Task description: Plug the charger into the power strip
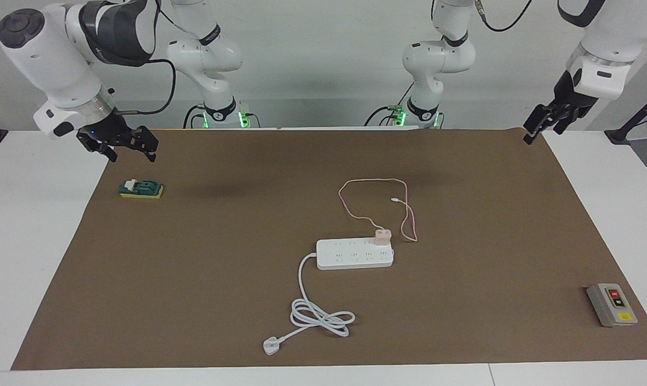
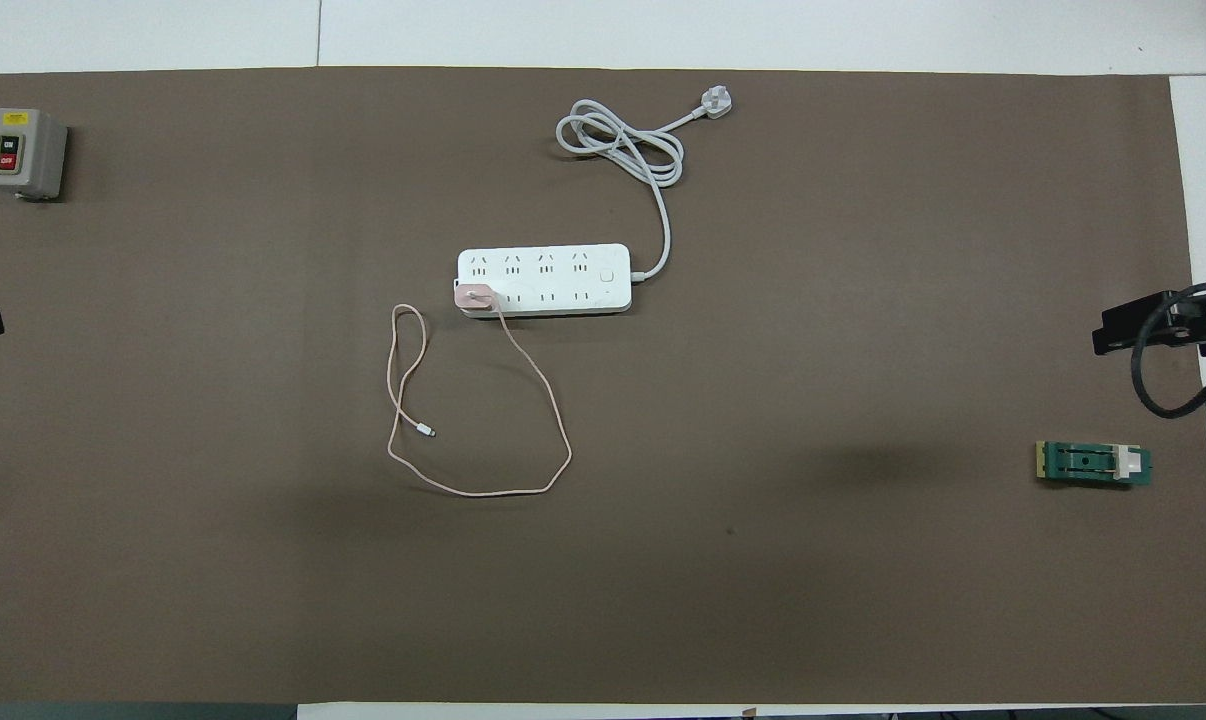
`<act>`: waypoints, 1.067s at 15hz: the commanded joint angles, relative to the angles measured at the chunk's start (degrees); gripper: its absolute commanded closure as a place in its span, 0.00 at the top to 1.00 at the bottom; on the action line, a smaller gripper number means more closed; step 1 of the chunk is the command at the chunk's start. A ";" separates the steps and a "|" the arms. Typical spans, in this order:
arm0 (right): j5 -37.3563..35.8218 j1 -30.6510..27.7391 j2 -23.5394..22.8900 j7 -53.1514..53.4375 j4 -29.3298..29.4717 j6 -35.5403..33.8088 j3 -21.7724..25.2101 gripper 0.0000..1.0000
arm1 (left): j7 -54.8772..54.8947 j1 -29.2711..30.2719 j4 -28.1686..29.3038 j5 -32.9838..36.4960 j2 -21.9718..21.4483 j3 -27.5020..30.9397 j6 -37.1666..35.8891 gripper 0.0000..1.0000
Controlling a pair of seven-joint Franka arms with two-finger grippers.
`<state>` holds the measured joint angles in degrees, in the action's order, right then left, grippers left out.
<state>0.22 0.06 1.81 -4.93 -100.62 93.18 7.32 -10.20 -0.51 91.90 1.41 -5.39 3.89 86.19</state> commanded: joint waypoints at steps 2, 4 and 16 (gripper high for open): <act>-0.74 -0.85 0.82 -0.96 -0.28 -0.63 -0.81 1.00 | 2.64 1.56 2.23 -0.79 -3.40 -0.55 -1.73 1.00; -0.74 -0.85 0.82 -1.04 -0.28 -0.63 -0.81 1.00 | 2.99 0.95 2.06 -0.79 -3.23 -0.72 -0.24 1.00; -0.74 -0.85 0.82 -0.96 -0.28 -0.63 -0.81 1.00 | 7.99 0.51 3.55 -3.06 -2.08 -2.48 -1.64 1.00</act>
<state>0.21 0.06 1.82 -4.93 -100.62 93.18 7.32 -4.55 0.27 94.70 0.20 -7.00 1.22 84.48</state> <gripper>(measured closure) 0.000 0.000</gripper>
